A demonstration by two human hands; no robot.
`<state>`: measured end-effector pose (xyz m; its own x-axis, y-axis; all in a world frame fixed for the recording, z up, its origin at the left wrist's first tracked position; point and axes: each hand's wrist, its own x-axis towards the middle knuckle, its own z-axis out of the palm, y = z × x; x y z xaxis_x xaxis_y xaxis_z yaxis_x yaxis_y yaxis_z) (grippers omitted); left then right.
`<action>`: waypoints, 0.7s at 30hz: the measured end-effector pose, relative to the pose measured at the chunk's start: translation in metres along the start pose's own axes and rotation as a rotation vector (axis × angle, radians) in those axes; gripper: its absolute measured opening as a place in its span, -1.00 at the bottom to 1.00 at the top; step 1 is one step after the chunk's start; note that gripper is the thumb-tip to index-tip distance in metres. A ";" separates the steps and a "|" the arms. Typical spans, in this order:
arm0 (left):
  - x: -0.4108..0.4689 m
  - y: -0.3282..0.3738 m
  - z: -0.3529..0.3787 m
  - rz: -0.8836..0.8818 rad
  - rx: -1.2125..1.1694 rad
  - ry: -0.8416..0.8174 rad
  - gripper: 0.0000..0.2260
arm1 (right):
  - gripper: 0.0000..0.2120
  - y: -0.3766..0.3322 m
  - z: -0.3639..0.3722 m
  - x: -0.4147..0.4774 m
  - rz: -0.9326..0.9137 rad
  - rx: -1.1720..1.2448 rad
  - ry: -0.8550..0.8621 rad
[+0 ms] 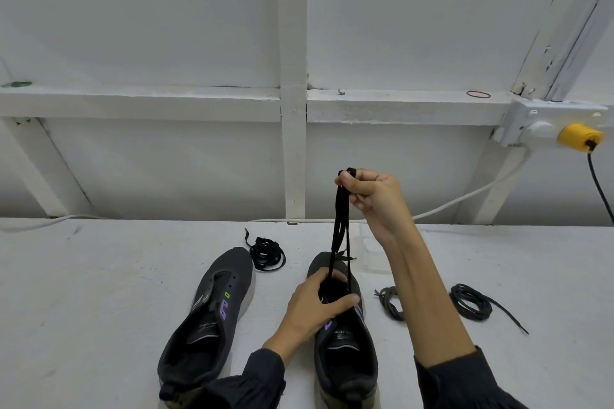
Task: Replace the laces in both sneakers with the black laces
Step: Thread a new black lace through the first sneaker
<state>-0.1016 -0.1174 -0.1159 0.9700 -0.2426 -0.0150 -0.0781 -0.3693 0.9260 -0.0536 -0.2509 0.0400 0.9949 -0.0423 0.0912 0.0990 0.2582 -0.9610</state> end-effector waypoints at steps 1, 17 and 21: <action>0.000 0.000 0.001 0.002 -0.004 0.000 -0.59 | -0.82 0.002 -0.001 0.000 0.009 0.012 -0.009; -0.023 0.062 -0.019 0.227 -0.473 0.177 -0.78 | -0.79 0.016 -0.027 -0.039 0.007 -0.332 -0.094; -0.036 0.046 -0.026 0.158 -0.522 0.357 -0.87 | -0.67 0.029 -0.045 -0.062 0.090 -0.365 -0.095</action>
<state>-0.1345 -0.1026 -0.0630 0.9798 0.0882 0.1797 -0.1915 0.1523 0.9696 -0.1132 -0.2840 -0.0052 0.9982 0.0587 0.0099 0.0160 -0.1041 -0.9944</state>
